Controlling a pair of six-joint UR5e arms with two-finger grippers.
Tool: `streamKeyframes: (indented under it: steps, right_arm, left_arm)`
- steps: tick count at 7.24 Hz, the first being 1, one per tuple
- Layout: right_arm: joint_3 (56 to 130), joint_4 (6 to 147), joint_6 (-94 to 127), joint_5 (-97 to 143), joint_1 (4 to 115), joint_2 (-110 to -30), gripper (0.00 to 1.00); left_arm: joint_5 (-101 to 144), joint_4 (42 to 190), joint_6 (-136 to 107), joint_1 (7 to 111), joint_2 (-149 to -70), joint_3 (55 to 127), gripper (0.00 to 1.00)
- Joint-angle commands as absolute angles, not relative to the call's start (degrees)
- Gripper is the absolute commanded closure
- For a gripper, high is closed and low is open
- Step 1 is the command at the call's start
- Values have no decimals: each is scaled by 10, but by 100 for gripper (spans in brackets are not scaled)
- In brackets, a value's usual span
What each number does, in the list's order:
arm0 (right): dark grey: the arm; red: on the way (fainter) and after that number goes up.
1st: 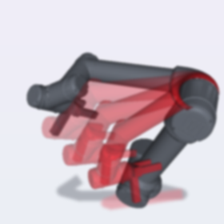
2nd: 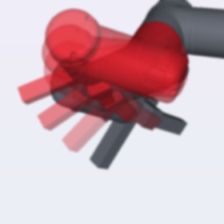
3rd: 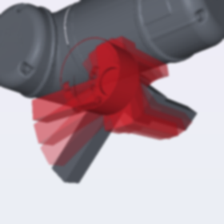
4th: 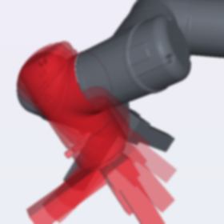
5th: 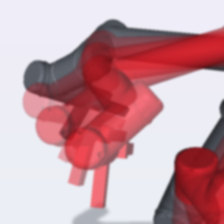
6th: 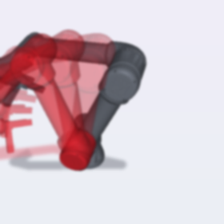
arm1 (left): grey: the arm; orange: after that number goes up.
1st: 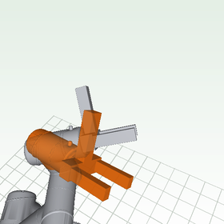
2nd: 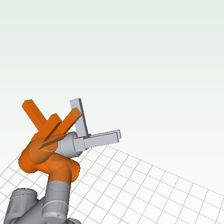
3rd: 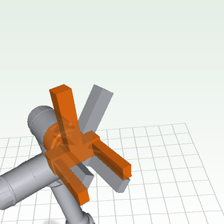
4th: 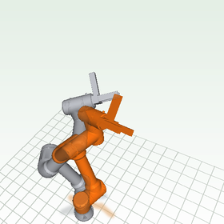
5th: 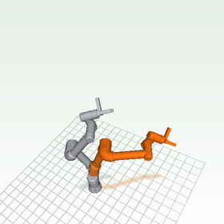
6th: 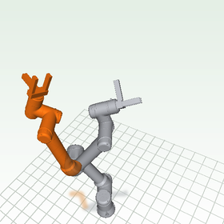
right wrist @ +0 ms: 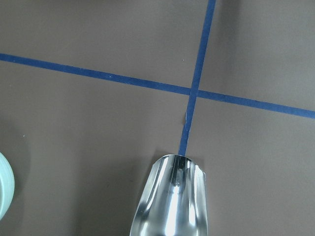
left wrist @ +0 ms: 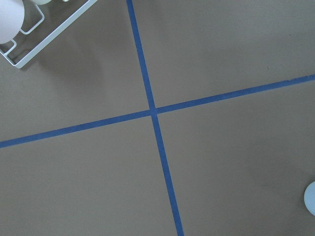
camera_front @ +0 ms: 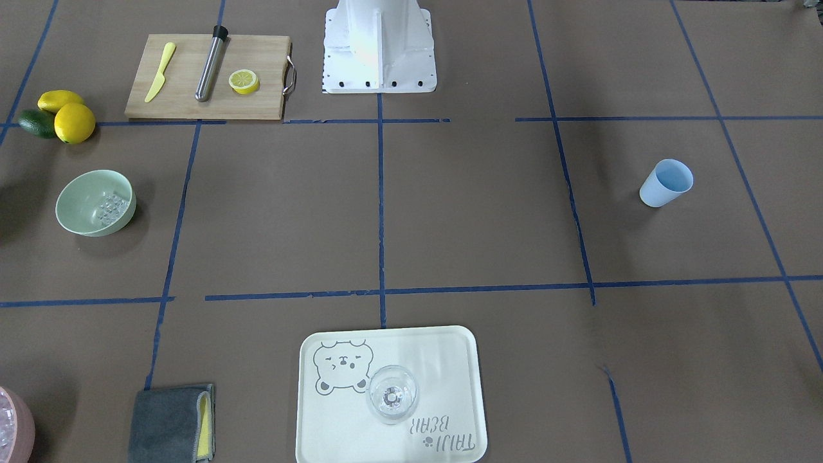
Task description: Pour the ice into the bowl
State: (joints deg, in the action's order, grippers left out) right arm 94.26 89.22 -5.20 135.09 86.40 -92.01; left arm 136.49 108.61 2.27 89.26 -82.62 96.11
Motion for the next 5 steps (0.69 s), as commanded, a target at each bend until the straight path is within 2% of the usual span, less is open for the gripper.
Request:
streamKeyframes:
  steps: [1, 3, 5]
  right_arm:
    - [940, 892, -47, 1349, 862, -910, 0]
    - [940, 892, -47, 1350, 862, -909, 0]
    - [946, 893, -47, 1357, 862, -910, 0]
  left_arm:
    - [1368, 1093, 25, 895, -825, 980, 0]
    - [1362, 968, 25, 891, -833, 1010, 0]
    - [1356, 947, 25, 896, -831, 999, 0]
